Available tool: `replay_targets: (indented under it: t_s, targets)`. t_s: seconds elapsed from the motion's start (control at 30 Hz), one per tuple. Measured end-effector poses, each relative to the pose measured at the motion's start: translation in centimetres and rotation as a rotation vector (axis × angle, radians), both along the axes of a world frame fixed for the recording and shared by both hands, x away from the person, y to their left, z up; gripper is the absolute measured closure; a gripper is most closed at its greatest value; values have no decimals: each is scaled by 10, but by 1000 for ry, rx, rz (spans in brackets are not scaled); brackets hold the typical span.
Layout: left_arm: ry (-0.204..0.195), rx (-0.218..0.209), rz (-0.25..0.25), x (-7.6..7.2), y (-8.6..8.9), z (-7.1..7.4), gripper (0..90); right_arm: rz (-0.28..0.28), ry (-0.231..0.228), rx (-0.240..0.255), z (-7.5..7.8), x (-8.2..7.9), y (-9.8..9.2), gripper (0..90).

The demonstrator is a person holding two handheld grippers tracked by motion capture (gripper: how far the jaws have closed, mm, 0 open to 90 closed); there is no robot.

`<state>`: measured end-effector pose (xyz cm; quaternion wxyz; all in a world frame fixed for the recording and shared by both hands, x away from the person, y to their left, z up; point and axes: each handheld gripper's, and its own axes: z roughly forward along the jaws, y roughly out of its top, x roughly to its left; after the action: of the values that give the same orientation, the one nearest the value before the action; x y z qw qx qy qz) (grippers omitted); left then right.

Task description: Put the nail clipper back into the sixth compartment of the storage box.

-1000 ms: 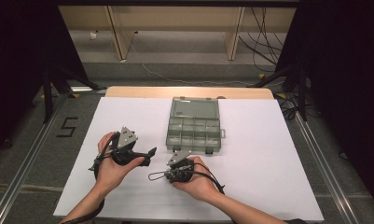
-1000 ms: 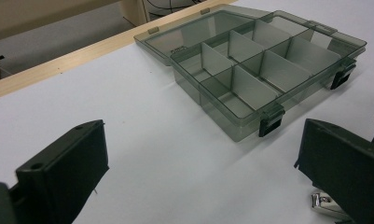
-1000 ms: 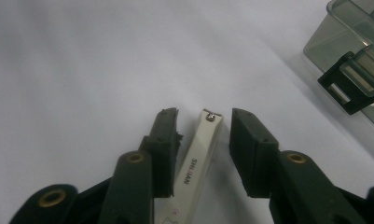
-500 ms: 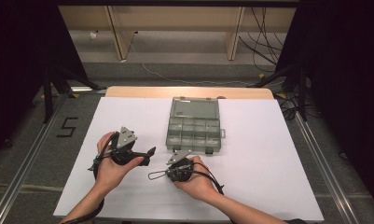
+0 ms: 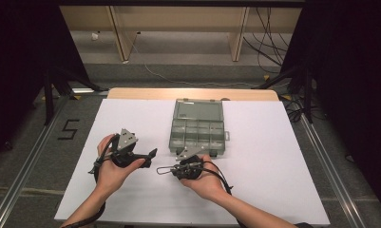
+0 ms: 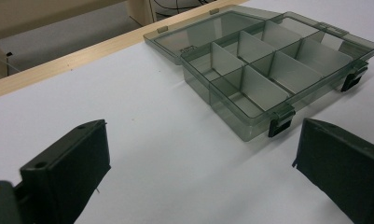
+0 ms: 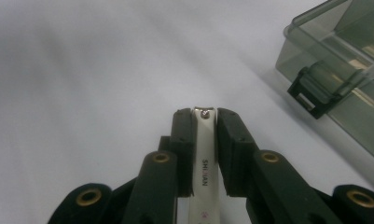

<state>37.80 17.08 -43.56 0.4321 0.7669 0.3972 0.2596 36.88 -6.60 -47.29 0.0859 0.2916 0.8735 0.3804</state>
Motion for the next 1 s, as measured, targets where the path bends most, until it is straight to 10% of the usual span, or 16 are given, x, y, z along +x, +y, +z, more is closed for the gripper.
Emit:
replay_targets:
  t_s: [1.0]
  targets:
    - [8,-4,1,0,-2,-2,26,-58,-5,113,31,15,-25,777]
